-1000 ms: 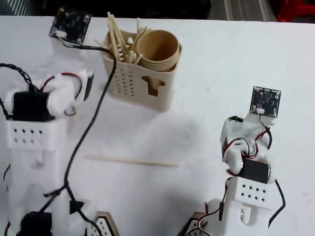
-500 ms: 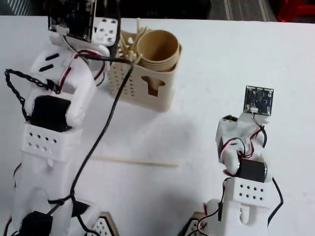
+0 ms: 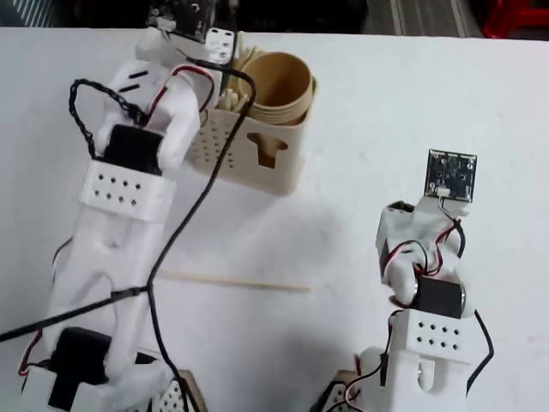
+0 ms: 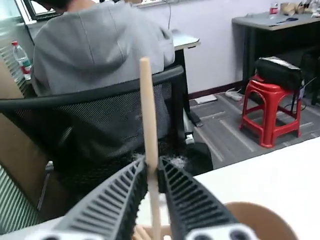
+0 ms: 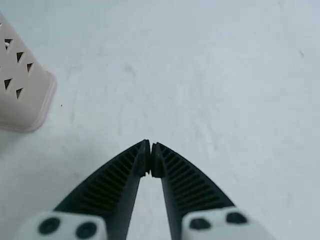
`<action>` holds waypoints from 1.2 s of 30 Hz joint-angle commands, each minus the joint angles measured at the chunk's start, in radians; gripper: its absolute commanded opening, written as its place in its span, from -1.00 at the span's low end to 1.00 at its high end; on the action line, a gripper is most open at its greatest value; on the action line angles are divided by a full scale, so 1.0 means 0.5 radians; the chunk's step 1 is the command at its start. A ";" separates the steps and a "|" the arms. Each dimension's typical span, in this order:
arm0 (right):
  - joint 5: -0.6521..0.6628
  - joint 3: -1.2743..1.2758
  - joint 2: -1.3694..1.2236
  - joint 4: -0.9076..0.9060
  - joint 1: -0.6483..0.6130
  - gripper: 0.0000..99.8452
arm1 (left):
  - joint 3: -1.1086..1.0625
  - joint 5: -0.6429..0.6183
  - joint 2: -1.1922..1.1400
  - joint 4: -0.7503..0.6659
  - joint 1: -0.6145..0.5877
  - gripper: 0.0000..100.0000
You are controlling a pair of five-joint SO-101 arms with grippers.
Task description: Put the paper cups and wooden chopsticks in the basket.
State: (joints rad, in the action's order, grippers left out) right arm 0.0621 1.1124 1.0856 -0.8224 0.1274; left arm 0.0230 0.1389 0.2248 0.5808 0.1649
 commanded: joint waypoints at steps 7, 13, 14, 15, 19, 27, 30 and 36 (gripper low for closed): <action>0.003 -0.009 0.020 0.038 -0.017 -0.96 | 0.212 0.015 0.207 0.580 -0.044 -0.66; 0.003 0.009 0.023 0.044 -0.017 -0.96 | 0.190 0.316 0.431 1.043 -0.026 -0.66; 0.003 0.009 0.023 0.044 -0.017 -0.96 | 0.190 0.341 0.459 1.114 -0.026 -0.66; 0.003 0.009 0.023 0.044 -0.017 -0.96 | 0.190 0.362 0.483 1.191 -0.026 -0.66; 0.003 0.009 0.023 0.044 -0.017 -0.96 | 0.190 0.519 0.545 1.531 -0.023 -0.66; 0.003 0.012 0.020 0.044 -0.020 -0.96 | 0.190 0.868 0.634 2.105 0.026 -0.66; 0.003 0.012 0.020 0.044 -0.023 -0.96 | 0.181 0.979 0.664 2.335 0.137 -0.66; 0.003 0.012 0.020 0.044 -0.017 -0.96 | -0.292 1.019 0.747 2.341 0.330 -0.66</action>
State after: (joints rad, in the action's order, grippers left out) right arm 0.0621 1.1247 1.0871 -0.8193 0.1258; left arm -0.0230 0.6375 0.5623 1.7591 0.2938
